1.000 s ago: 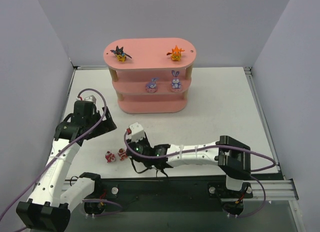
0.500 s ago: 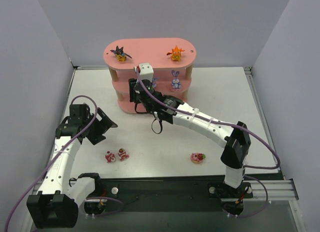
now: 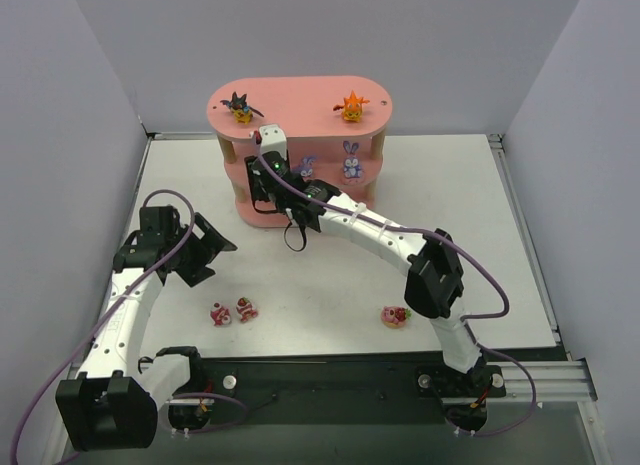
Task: Place and organize the plastic toys onto the shelf
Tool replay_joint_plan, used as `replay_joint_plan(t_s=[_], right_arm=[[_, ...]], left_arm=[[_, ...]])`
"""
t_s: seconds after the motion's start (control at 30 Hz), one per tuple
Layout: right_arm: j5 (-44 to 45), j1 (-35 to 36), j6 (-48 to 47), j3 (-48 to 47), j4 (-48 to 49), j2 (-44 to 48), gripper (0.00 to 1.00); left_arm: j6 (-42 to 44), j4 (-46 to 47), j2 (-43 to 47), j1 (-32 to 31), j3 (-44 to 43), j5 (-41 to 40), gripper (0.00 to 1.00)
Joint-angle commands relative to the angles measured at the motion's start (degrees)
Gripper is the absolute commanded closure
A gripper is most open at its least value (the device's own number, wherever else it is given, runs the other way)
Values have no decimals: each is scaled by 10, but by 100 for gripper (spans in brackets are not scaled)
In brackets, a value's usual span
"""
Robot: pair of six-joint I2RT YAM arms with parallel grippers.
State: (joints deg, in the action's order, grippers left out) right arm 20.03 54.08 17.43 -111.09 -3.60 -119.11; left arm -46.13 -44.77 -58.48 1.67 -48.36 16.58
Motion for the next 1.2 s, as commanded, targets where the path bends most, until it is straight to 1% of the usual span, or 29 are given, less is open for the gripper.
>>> replay_joint_plan(t_s=[0.0, 0.27, 0.3, 0.47, 0.7, 0.9, 1.07, 1.1, 1.17], right_arm=[[18, 5, -10, -44, 17, -7, 96], [33, 8, -20, -54, 32, -31, 93], [35, 8, -21, -55, 47, -35, 93], [55, 12, -31, -74, 66, -55, 92], [76, 15, -49, -98, 73, -89, 87], [96, 16, -52, -86, 81, -91, 77], [106, 18, -59, -76, 99, -91, 60], [105, 17, -62, -70, 107, -89, 55], [106, 18, -64, -58, 123, -88, 51]], left_arm=[[2, 30, 1, 6, -5, 9, 6], [6, 32, 1, 8, 0, 14, 6], [6, 32, 3, 8, 0, 14, 6], [8, 31, 4, 7, 1, 14, 6], [9, 30, 6, 7, 2, 17, 6], [10, 30, 6, 7, 3, 17, 6], [11, 31, 5, 8, 3, 17, 6], [11, 31, 5, 7, 2, 18, 6], [12, 31, 5, 8, 3, 19, 6]])
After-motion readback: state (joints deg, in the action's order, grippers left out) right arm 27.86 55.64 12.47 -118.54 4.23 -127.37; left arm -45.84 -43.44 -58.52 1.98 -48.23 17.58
